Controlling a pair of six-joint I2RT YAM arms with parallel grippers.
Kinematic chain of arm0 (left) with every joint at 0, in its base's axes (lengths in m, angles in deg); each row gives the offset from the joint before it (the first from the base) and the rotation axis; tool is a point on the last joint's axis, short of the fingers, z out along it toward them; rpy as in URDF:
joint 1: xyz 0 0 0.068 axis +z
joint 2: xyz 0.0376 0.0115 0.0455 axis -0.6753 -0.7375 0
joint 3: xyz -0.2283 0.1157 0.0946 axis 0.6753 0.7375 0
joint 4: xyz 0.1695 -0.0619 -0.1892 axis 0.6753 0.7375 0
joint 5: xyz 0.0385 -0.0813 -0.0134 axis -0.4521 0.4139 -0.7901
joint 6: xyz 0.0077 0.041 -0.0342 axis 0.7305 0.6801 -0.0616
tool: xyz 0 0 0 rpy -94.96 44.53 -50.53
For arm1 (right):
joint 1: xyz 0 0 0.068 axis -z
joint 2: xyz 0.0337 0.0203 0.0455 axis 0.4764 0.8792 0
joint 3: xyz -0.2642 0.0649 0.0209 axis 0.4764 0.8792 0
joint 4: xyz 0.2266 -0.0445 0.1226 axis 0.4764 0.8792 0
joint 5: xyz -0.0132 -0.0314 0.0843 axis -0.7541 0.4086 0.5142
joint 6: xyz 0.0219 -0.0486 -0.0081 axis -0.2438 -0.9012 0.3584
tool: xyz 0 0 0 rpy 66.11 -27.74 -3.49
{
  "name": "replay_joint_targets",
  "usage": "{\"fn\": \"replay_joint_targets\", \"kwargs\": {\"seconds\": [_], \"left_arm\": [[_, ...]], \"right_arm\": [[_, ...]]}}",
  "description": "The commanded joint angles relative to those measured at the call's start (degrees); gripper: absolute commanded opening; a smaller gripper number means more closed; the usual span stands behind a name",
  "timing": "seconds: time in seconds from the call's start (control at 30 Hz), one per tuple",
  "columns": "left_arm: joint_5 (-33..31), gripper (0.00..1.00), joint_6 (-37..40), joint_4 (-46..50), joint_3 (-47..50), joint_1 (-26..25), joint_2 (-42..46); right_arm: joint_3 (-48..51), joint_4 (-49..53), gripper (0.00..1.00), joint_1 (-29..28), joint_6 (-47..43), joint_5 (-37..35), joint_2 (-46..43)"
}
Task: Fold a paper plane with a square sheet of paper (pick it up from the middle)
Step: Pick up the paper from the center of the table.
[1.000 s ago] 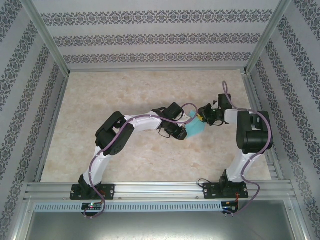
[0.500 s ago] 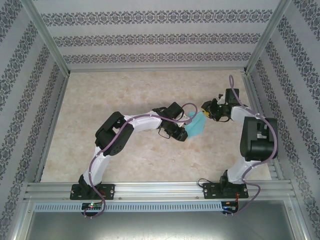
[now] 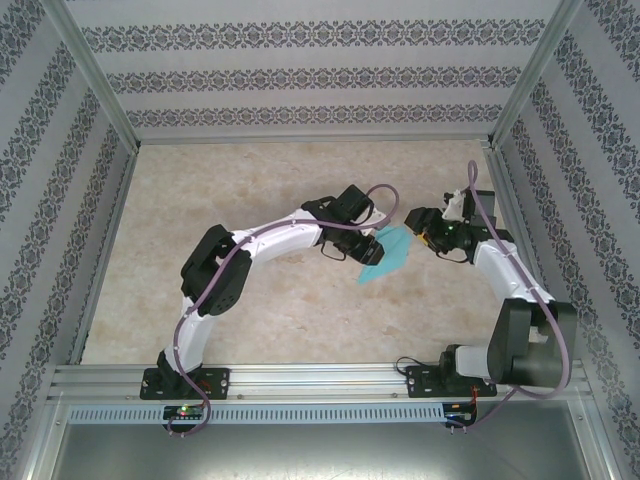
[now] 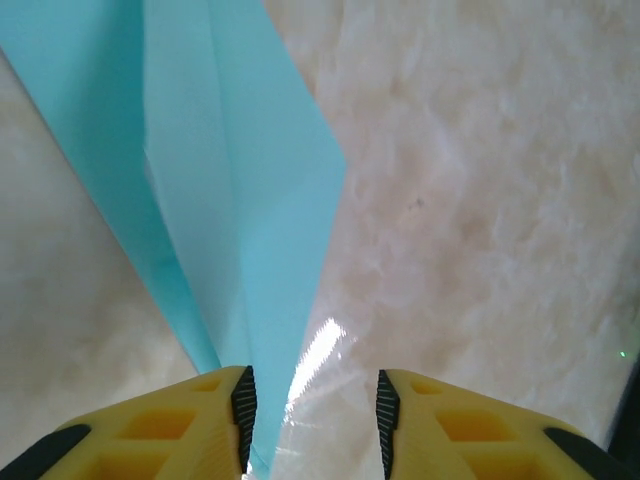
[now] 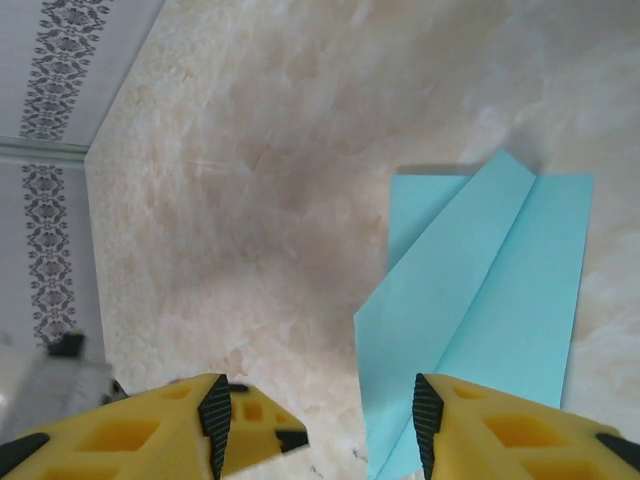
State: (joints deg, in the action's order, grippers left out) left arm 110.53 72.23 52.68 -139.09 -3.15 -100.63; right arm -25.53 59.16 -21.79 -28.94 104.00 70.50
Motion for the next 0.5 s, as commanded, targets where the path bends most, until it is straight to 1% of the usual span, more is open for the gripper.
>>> {"fn": "replay_joint_targets", "kwargs": {"seconds": [0.0,0.13,0.3,0.37,0.47], "left_arm": [[-3.0,0.41,2.7,4.8,-3.8,0.8,-2.2],[-0.9,0.43,3.7,6.3,-7.4,0.8,-5.6],[-2.7,0.43,5.2,8.5,-11.4,1.2,-9.4],[-4.4,0.44,5.8,9.3,-12.6,1.2,-10.4],[-4.5,0.44,6.1,9.5,-13.4,1.3,-11.1]], "right_arm": [[1.8,2.4,0.54,0.3,-2.2,1.3,-2.5],[2.8,3.7,0.55,0.4,-2.8,1.5,-4.3],[4.4,4.5,0.57,0.5,-3.6,1.1,-6.3],[5.0,5.0,0.57,0.6,-3.7,1.0,-7.0],[5.8,5.5,0.58,1.0,-3.9,0.6,-8.3]]}}
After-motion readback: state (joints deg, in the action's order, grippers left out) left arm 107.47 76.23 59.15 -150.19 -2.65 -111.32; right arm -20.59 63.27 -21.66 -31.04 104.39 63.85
